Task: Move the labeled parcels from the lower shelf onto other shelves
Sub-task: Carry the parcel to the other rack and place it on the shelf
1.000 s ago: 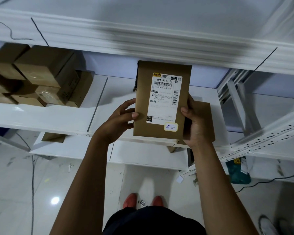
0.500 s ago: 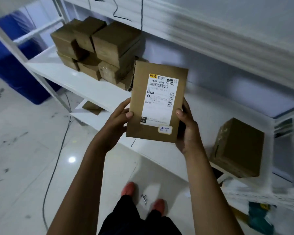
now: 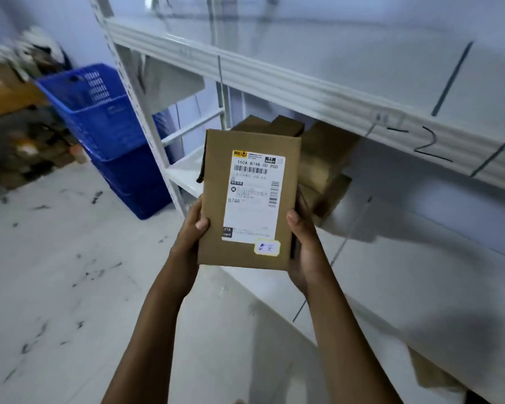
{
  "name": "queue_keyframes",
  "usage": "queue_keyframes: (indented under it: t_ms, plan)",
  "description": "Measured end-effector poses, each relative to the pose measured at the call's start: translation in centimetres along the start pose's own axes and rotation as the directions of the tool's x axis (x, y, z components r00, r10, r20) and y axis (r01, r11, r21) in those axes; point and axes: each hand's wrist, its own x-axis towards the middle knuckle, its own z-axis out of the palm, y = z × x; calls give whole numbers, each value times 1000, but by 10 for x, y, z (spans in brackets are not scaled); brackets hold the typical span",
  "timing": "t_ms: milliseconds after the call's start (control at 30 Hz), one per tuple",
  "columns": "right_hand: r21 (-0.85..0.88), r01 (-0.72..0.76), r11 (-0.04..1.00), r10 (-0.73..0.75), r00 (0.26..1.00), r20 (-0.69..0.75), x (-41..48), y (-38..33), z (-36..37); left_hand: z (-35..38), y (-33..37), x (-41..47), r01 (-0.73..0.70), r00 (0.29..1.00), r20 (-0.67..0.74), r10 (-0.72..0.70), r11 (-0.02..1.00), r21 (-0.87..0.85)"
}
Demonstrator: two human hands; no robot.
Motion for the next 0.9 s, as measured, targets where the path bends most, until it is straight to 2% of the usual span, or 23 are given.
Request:
queue_keyframes:
  t_ms: [267,433,533,633,733,900]
  plan:
    - [49,83,995,-89,985,144,94,10,107,-97,75,47,-134,988,-79,133,991,-12]
    - [47,160,986,-166,964,206,154,-1,162,-137,111,101,-184,981,-61,182,982,-32]
    - [47,200,979,-205,955,216,198,-7,188,-168,126,145,-254,967,-34,252,964,-80]
    - [-22,286,958,-276,940,202,244,-17,213,-194,145,190,-294,956,-39,292,945,-143]
    - [-116,380,918,-358,918,169,280,-27,235,-214,167,232,-400,914,10,407,902,-165]
    - [-142,481,865,-458,874,163,312,-38,258,-229,197,280,-340,912,167,376,917,-210]
